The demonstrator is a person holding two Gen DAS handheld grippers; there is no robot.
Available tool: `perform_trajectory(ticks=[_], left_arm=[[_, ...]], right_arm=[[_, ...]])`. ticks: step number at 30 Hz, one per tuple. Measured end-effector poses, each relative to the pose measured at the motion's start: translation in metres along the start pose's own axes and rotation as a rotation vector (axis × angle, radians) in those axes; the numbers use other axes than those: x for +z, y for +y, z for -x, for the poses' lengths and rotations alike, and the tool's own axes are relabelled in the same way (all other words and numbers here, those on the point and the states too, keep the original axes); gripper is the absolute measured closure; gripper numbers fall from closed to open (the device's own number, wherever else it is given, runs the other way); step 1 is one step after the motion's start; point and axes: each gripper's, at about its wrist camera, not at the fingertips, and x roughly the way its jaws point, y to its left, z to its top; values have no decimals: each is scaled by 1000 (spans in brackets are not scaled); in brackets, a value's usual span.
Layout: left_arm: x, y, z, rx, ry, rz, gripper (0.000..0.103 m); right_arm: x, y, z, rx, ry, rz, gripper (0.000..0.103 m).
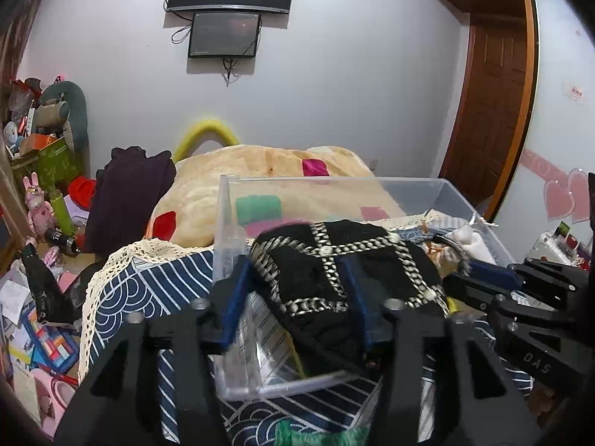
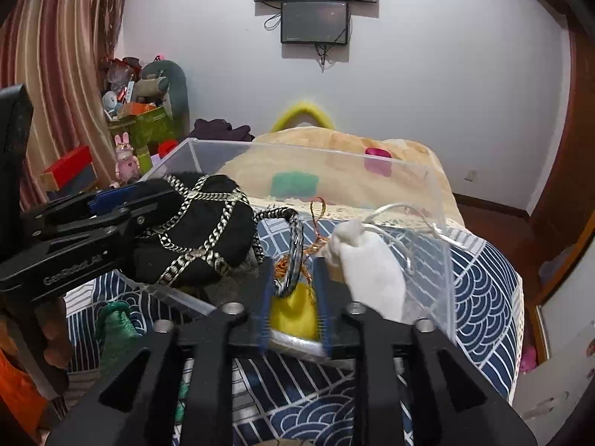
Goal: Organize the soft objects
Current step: 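Lift the black chain bag with both tools and drop it into the box, then grasp the green knit sock with the left tool while the right grasps the floral cloth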
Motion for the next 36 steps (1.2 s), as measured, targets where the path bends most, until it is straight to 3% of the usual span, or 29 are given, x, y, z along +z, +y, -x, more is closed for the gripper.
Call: perform_trajectory(ticks=[1, 2, 8, 10, 12, 15, 18, 23, 32, 36], left_arm=[[-1, 0, 3, -14, -4, 3, 40], [-2, -1, 6, -17, -6, 2, 39], [-5, -9, 27, -9, -36, -30, 21], [-6, -9, 38, -11, -55, -31, 9], [-6, -10, 50, -9, -79, -26, 4], [-10, -12, 67, -16, -98, -33, 1], [-19, -14, 75, -25, -90, -44, 0], [-40, -18, 71, -24, -33, -52, 0], [-100, -24, 33, -14, 188, -65, 0], [-110, -23, 24, -22, 225, -43, 0]], right_arm=[[0, -2, 1, 5, -2, -6, 57], [-1, -4, 4, 9, -8, -16, 53], [-3, -4, 20, -9, -34, -6, 50], [-3, -3, 29, -19, -53, 0, 45], [-5, -2, 39, -23, -76, 1, 41], [-8, -1, 56, -36, -108, 12, 30], [-16, -2, 69, -57, -123, 21, 28], [-39, -6, 68, -58, -64, -5, 27], [-85, -13, 31, 18, 145, -111, 27], [-99, -15, 28, 45, 186, -148, 27]])
